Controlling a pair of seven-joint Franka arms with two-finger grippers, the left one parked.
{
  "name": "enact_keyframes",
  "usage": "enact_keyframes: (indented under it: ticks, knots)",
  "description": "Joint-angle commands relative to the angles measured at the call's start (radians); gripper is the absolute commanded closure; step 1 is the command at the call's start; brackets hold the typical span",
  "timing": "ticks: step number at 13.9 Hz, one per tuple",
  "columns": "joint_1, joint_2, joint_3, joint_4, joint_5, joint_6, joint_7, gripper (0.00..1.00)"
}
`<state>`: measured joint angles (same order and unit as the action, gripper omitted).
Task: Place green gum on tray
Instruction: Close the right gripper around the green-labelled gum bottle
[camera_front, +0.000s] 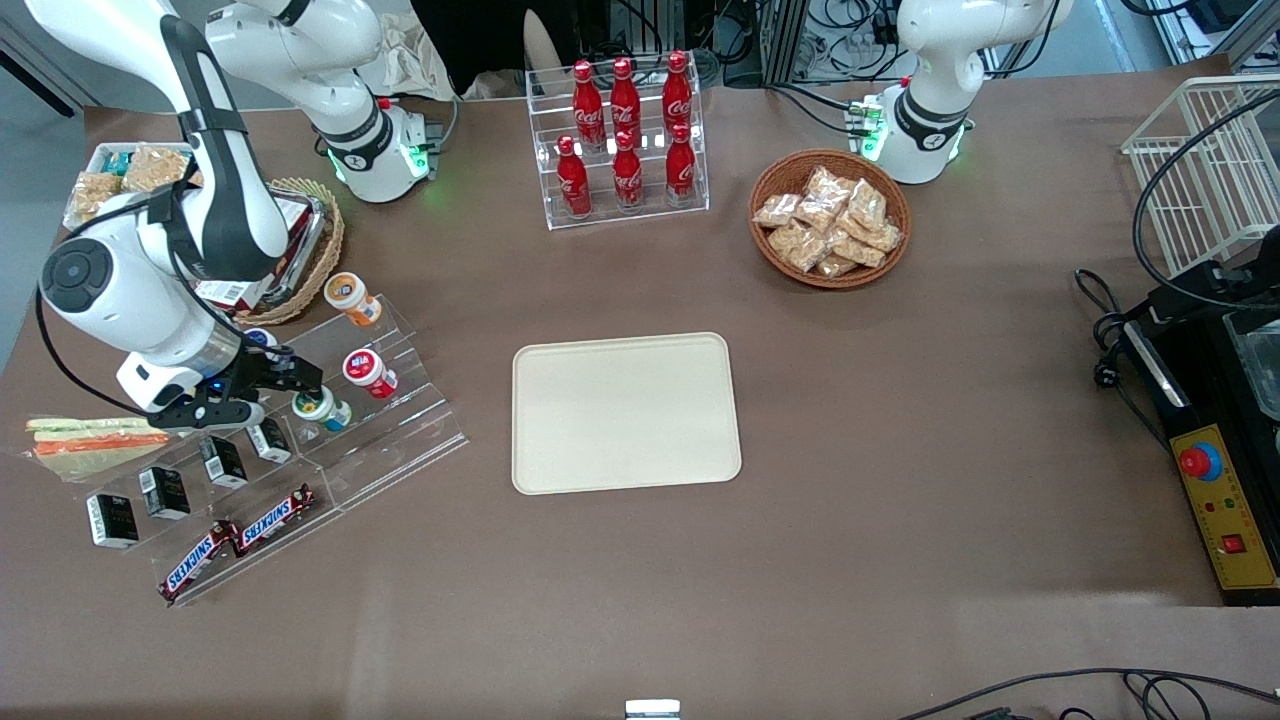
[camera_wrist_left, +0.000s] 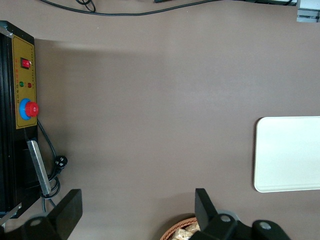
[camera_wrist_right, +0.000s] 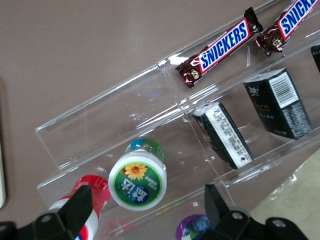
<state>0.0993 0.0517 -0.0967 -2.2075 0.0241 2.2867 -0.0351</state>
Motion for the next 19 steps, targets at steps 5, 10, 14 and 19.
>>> enact_keyframes:
  ticks: [5, 10, 14, 19]
  knots:
    - [0.023, 0.020, 0.002, -0.058, 0.019, 0.109, 0.034, 0.00]
    - [0.023, 0.023, 0.002, -0.095, 0.017, 0.158, 0.034, 0.00]
    - [0.023, 0.028, 0.002, -0.106, 0.019, 0.172, 0.034, 0.12]
    - [0.022, 0.030, 0.002, -0.106, 0.019, 0.163, 0.034, 0.40]
